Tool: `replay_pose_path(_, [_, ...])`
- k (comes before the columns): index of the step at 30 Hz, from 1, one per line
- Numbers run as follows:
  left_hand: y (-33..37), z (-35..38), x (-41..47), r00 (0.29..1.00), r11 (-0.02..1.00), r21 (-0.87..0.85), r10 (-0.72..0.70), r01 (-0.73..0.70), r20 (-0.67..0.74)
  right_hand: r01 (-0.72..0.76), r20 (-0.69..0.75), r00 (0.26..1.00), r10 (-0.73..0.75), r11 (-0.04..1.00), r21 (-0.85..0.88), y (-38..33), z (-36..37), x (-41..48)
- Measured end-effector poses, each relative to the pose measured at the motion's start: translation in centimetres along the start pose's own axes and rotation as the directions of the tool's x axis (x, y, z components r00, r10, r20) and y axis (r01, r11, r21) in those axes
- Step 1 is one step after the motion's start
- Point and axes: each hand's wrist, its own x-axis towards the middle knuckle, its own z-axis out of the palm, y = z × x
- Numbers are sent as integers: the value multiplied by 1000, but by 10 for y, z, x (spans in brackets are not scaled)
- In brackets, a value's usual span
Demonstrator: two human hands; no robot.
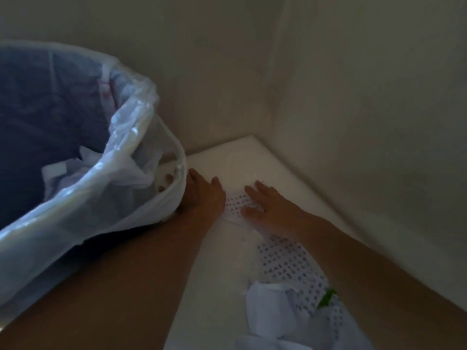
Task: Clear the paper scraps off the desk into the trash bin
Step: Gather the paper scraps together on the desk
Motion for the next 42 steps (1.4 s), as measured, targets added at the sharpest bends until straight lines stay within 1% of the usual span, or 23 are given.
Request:
replay_pose_path(2, [-1,2,-6,1000,1000,5,11,-11,21,-3,40,999,7,993,-114,2,11,7])
replay_pose_path(3, [-2,4,-12,999,999,10,36,-37,28,10,46,999,-3,989,-145,3,14,5])
replay_pose_path(7, [-5,12,-54,975,977,-5,213,-213,67,68,39,997,-62,979,-192,13,22,-18])
replay_pose_path(10, [-10,19,-101,900,915,-13,400,-404,171,103,83,993,-89,978,-180,27,33,-45])
replay_pose_path(12, [-21,22,-130,830,856,-19,507,-517,233,152,107,985,-135,974,-170,32,40,-68])
replay_pose_path(13, [-27,22,-141,795,825,-22,550,-564,257,136,88,988,-124,978,-157,33,37,-83])
replay_pose_path(14, [-34,22,-149,764,799,-24,582,-601,279,101,40,995,-96,988,-116,32,32,-101])
replay_pose_path(16, [-45,20,-157,702,745,-33,641,-666,309,-2,-113,994,6,999,40,32,19,-144])
replay_pose_path(17, [-49,18,-158,669,717,-42,668,-696,328,-76,-166,981,99,988,136,36,15,-168])
replay_pose_path(18, [-53,16,-158,636,691,-48,688,-721,349,-158,-190,961,203,961,229,43,13,-193])
replay_pose_path(20, [-56,13,-154,586,643,-36,719,-765,374,-315,-152,906,395,869,381,62,21,-240])
replay_pose_path(22, [-52,13,-149,545,600,-12,736,-800,402,-448,-64,850,522,782,434,75,37,-276])
replay_pose_path(23, [-47,14,-146,526,583,-12,741,-812,417,-489,-22,828,561,740,463,78,47,-287])
replay_pose_path(25, [-37,16,-144,490,568,-47,747,-822,449,-519,29,800,600,666,536,79,65,-297])
replay_pose_path(28, [-30,21,-149,441,541,-65,744,-838,501,-537,-23,761,648,649,539,68,87,-283])
replay_pose_path(30, [-37,22,-159,421,516,-63,758,-855,499,-519,-63,761,645,665,537,53,89,-266])
replay_pose_path(33, [-61,20,-173,410,503,-75,774,-861,483,-454,-113,807,580,731,509,28,94,-237])
replay_pose_path(36, [-92,15,-178,429,504,-37,769,-863,474,-370,-205,834,512,795,481,-2,102,-211])
replay_pose_path(38, [-111,10,-180,453,521,-24,764,-853,460,-331,-210,864,457,832,446,-19,102,-198])
replay_pose_path(40, [-127,5,-179,466,536,-28,758,-844,456,-307,-172,890,423,833,460,-31,100,-195])
replay_pose_path(42, [-138,1,-175,471,545,-47,762,-837,444,-297,-182,877,445,799,523,-41,95,-205])
